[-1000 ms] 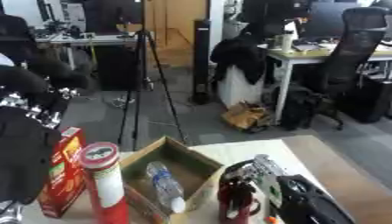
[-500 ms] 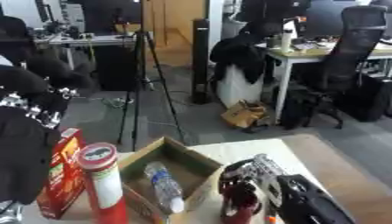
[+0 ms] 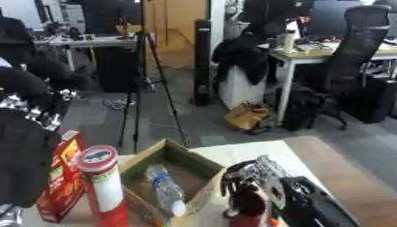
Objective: Pick up objects on the table and place them in the box.
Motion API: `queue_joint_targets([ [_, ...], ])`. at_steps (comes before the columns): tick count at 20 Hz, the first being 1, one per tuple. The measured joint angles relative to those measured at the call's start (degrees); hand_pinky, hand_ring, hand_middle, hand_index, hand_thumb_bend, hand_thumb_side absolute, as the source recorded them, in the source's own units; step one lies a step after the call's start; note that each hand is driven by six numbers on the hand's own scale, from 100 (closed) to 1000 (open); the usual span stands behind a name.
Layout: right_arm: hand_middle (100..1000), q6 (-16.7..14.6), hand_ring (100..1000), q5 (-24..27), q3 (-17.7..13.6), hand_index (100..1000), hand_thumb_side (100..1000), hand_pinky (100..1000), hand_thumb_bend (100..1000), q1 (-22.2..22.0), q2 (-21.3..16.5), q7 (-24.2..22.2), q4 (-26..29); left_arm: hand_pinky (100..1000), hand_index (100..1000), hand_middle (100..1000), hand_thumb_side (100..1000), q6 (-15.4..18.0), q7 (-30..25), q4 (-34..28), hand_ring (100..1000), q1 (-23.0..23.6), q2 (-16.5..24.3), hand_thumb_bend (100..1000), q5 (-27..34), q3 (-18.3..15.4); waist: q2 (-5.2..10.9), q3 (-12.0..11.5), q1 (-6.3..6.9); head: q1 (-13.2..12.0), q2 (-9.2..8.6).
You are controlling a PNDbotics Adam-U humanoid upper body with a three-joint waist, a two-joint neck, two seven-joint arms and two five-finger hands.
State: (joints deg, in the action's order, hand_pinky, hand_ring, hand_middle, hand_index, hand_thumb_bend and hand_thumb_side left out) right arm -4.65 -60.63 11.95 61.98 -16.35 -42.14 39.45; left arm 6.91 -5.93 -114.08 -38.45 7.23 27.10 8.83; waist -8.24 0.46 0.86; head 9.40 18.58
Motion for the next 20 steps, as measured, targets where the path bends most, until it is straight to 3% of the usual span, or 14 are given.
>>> queue_joint_targets([
  [4,659,-0.02,711,0.17,0.0,857,374,238,511,-0.02,0.0,0.15,0.05,978,612,625,758,0.08,-0.01,0.0,673,-0.03,0.0,100,0.0,0.0,0.0,0.0,0.0,0.0,-0.15],
  [5,709,-0.04,743,0.17,0.0,904,350,272,562,-0.02,0.0,0.14,0.06,978,612,625,757,0.1,-0.03,0.0,673,-0.06,0.0,100,0.0,0.0,0.0,0.0,0.0,0.0,-0.15],
  [10,783,-0.68,786,0.02,0.03,992,359,359,651,-0.02,0.0,-1.05,0.06,978,612,625,757,0.14,-0.07,0.0,673,-0.17,0.0,100,0.0,0.0,0.0,0.05,-0.01,-0.01,-0.15],
  [13,809,-1.18,805,-0.4,0.03,1000,371,398,664,0.01,0.0,-2.05,0.07,977,612,625,757,0.16,-0.1,0.0,673,-0.17,0.0,100,0.0,0.0,0.0,0.08,-0.01,-0.01,-0.16],
  [17,875,-1.85,859,-1.1,0.02,1000,391,571,729,0.01,-0.01,-3.54,0.07,976,612,625,756,0.17,-0.14,0.0,672,-0.17,-0.01,100,0.0,0.0,0.0,0.18,-0.01,-0.01,-0.17],
  [20,882,-2.33,862,-1.83,-0.19,1000,390,582,726,0.01,-0.02,-4.68,0.02,977,612,625,755,0.16,-0.23,0.0,672,-0.17,-0.01,100,0.0,0.0,0.0,0.23,-0.01,-0.01,-0.17],
])
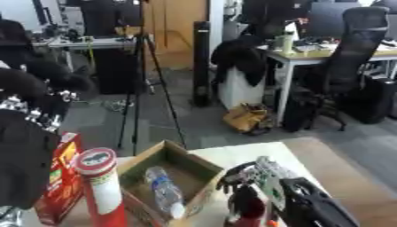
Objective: Pick up objects on the table and place them in the box.
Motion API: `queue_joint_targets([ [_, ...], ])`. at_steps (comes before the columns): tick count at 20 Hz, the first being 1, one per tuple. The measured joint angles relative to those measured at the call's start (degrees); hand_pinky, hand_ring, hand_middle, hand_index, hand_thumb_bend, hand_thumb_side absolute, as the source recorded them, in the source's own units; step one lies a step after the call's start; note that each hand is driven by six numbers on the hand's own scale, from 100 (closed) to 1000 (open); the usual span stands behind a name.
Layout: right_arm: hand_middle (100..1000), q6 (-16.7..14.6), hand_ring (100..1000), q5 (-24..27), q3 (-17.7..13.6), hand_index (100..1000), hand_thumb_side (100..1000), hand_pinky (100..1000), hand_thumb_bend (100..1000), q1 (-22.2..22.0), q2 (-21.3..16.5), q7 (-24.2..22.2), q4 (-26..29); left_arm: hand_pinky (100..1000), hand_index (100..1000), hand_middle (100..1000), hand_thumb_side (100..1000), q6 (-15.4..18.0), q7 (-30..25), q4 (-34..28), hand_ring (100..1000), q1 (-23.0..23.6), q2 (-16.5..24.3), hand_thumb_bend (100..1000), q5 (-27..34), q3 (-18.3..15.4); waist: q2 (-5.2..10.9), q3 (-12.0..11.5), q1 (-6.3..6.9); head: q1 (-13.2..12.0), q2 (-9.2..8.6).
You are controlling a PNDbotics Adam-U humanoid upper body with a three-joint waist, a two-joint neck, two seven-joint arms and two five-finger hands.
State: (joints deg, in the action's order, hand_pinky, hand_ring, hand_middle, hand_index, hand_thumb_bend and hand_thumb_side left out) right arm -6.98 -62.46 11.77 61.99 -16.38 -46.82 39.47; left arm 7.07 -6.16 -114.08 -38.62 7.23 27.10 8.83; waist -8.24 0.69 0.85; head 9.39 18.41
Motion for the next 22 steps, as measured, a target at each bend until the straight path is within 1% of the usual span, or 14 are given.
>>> queue_joint_targets([
  [5,888,-0.3,869,-1.23,-0.35,1000,390,594,715,-0.08,-0.06,-0.5,-0.42,976,612,625,754,0.0,-0.09,0.0,672,0.0,0.0,100,0.0,0.0,0.0,0.08,0.08,-0.02,-0.01],
  [8,887,-0.37,869,-2.0,-0.56,1000,392,602,700,-0.22,-0.07,-0.4,-0.74,976,612,626,753,0.02,-0.12,0.0,671,0.0,0.0,100,0.0,0.0,0.0,0.1,0.3,-0.02,-0.01],
  [13,888,-0.52,871,-3.12,-0.85,1000,398,626,700,-0.59,-0.07,0.16,-1.6,976,612,626,752,0.11,-0.33,0.0,672,0.0,0.0,100,0.0,0.0,0.0,0.17,0.52,-0.03,-0.04],
  [14,894,-0.53,880,-3.29,-0.93,1000,395,688,718,-0.59,-0.07,0.34,-1.76,976,611,626,750,0.14,-0.37,0.0,671,0.0,0.0,100,0.0,0.0,0.0,0.17,0.59,-0.03,-0.04],
  [15,894,-0.59,880,-3.49,-1.04,1000,395,688,718,-0.6,-0.07,0.47,-1.89,976,611,626,750,0.17,-0.4,0.0,671,0.0,0.0,100,0.0,0.0,0.0,0.17,0.68,-0.01,-0.04],
  [16,899,-0.61,887,-3.61,-1.05,1000,382,731,728,-0.61,-0.07,0.56,-2.07,976,612,626,748,0.18,-0.44,0.0,671,0.0,0.0,100,0.0,0.0,0.0,0.15,0.73,0.02,-0.04],
  [21,900,-0.89,892,-4.12,-1.23,1000,374,732,718,-0.68,-0.07,0.95,-2.46,976,611,626,747,0.4,-0.74,0.0,671,0.0,0.0,100,0.0,0.0,0.0,0.14,0.75,0.21,-0.04],
  [22,898,-0.95,888,-4.2,-1.29,1000,368,718,707,-0.67,-0.07,1.01,-2.48,976,611,626,748,0.4,-0.79,0.0,671,0.0,0.0,100,0.0,0.0,0.0,0.14,0.75,0.21,-0.04],
])
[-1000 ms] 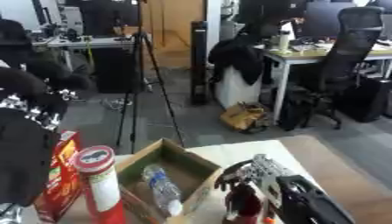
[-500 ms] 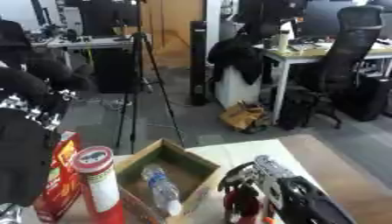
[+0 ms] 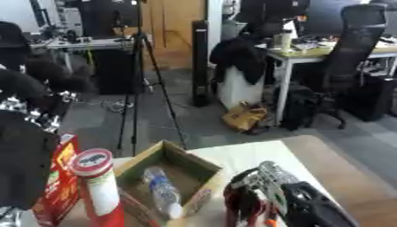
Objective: Pick up objects on the table and place them in the box.
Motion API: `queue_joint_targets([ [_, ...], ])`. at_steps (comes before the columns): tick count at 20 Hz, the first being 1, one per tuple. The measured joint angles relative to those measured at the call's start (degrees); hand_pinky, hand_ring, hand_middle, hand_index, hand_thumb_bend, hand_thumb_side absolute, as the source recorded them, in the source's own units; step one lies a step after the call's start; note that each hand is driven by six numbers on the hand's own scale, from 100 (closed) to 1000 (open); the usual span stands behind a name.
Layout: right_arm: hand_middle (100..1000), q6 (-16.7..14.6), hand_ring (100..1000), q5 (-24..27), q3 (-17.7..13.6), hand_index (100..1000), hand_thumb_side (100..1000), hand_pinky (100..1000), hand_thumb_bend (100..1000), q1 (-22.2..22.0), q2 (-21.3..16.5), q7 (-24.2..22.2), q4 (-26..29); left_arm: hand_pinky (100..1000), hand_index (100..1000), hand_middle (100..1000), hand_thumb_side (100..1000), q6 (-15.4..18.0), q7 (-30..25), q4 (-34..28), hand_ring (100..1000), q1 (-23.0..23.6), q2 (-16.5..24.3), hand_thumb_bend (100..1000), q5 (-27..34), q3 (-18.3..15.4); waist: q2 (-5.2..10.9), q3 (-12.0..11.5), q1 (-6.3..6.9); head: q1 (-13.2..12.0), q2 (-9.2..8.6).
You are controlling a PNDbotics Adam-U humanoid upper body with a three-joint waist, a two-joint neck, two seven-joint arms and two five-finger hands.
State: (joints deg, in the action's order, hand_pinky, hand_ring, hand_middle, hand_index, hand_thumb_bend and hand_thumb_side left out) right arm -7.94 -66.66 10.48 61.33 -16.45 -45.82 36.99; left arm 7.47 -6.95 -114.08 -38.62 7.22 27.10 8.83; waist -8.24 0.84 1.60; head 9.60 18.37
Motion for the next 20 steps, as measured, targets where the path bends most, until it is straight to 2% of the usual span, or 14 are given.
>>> queue_joint_targets([
  [3,894,-0.08,881,-0.08,-0.1,1000,361,691,698,0.14,0.0,0.09,-0.26,976,611,626,746,-0.02,-0.2,0.0,670,0.0,0.0,100,0.0,0.0,0.0,0.0,-0.01,0.0,0.0],
  [4,885,-0.08,858,-0.08,-0.1,1000,353,599,686,0.17,0.0,0.1,-0.32,976,611,626,746,-0.05,-0.26,0.0,670,0.0,0.0,100,0.0,0.0,0.0,0.0,-0.01,0.0,0.0],
  [5,885,-0.06,858,-0.08,-0.11,1000,353,599,686,0.19,0.0,0.13,-0.33,976,611,626,746,-0.06,-0.29,0.0,670,0.0,0.0,100,0.0,0.0,0.0,0.0,-0.01,0.0,0.0],
  [6,880,0.0,838,-0.08,-0.11,1000,342,517,676,0.19,0.0,0.2,-0.33,976,611,626,746,-0.06,-0.31,0.0,670,0.0,0.0,100,-0.03,0.0,0.0,0.01,-0.02,0.0,0.0],
  [9,874,0.09,818,-0.07,-0.12,1000,321,470,665,0.26,0.02,0.39,-0.33,976,611,626,746,-0.04,-0.35,0.0,670,0.0,-0.01,100,-0.07,0.0,0.0,0.04,-0.04,0.0,0.0],
  [10,871,0.16,807,-0.05,-0.11,1000,301,406,660,0.23,0.03,0.47,-0.35,976,611,626,747,-0.04,-0.35,0.0,670,0.0,-0.01,100,-0.07,0.0,0.0,0.08,-0.04,0.0,0.0],
  [13,868,0.31,801,0.24,-0.11,1000,285,377,659,0.21,0.02,0.6,-0.4,977,611,626,747,-0.04,-0.35,0.0,671,0.0,-0.07,100,-0.08,0.0,0.0,0.18,-0.05,-0.01,0.0],
  [14,866,0.4,794,0.38,-0.11,1000,271,335,659,0.21,0.02,0.61,-0.43,977,610,626,747,-0.05,-0.36,0.0,671,0.0,-0.14,100,-0.08,0.0,0.0,0.18,-0.06,-0.01,0.0],
  [20,862,0.6,779,1.47,-0.11,1000,254,314,658,0.37,-0.05,0.69,-0.67,980,608,626,748,-0.05,-0.35,0.0,672,0.0,-0.46,100,-0.08,0.0,0.0,0.19,-0.07,-0.01,-0.02],
])
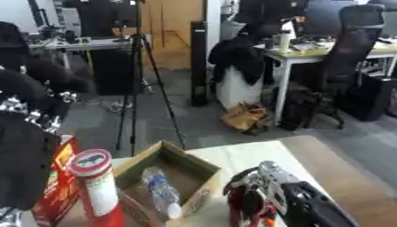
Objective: Pick up objects on the table and place them in the box.
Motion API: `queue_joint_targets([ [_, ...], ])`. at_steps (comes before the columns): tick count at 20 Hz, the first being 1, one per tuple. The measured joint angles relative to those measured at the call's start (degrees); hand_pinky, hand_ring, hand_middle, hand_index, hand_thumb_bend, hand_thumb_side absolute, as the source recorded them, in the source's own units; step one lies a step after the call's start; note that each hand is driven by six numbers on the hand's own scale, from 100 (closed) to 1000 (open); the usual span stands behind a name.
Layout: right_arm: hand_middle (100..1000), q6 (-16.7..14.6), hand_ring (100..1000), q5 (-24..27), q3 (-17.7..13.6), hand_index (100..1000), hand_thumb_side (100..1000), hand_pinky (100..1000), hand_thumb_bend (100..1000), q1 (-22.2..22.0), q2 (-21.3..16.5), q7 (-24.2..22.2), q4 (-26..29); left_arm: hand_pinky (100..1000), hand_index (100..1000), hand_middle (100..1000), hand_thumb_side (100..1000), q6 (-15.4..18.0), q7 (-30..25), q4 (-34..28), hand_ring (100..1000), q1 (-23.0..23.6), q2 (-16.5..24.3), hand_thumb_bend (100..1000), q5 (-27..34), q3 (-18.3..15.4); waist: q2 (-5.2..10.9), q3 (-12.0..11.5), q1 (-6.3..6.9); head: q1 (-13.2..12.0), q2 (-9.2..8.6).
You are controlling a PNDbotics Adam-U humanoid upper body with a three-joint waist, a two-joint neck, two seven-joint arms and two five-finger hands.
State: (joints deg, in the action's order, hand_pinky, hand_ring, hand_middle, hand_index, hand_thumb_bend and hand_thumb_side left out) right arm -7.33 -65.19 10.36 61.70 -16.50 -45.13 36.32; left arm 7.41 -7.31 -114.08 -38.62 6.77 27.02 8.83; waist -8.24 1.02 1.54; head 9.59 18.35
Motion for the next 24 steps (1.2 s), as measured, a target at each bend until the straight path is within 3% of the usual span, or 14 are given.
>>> queue_joint_targets([
  [2,871,0.0,793,0.15,0.01,1000,235,349,674,0.01,0.0,0.0,-0.01,980,608,626,746,0.0,0.0,0.0,672,0.0,0.0,100,0.0,0.0,0.0,0.0,0.02,0.0,-0.01],
  [3,876,0.0,809,0.16,0.02,1000,267,424,682,0.04,-0.01,0.0,-0.02,979,608,626,747,-0.01,0.0,0.0,671,0.0,0.0,100,0.0,0.0,0.0,0.0,0.02,0.0,-0.01],
  [5,881,-0.04,817,0.14,0.03,1000,265,445,684,0.04,-0.02,-0.08,-0.05,979,607,626,746,-0.01,0.01,0.0,671,0.0,0.0,100,0.0,0.0,0.0,0.02,0.04,0.0,-0.1],
  [24,844,0.28,762,1.26,-0.38,1000,224,256,610,0.21,-0.04,0.18,-0.23,984,607,626,745,-0.02,0.03,0.0,670,-0.06,0.0,100,0.0,0.0,0.0,0.18,0.56,0.01,-0.46],
])
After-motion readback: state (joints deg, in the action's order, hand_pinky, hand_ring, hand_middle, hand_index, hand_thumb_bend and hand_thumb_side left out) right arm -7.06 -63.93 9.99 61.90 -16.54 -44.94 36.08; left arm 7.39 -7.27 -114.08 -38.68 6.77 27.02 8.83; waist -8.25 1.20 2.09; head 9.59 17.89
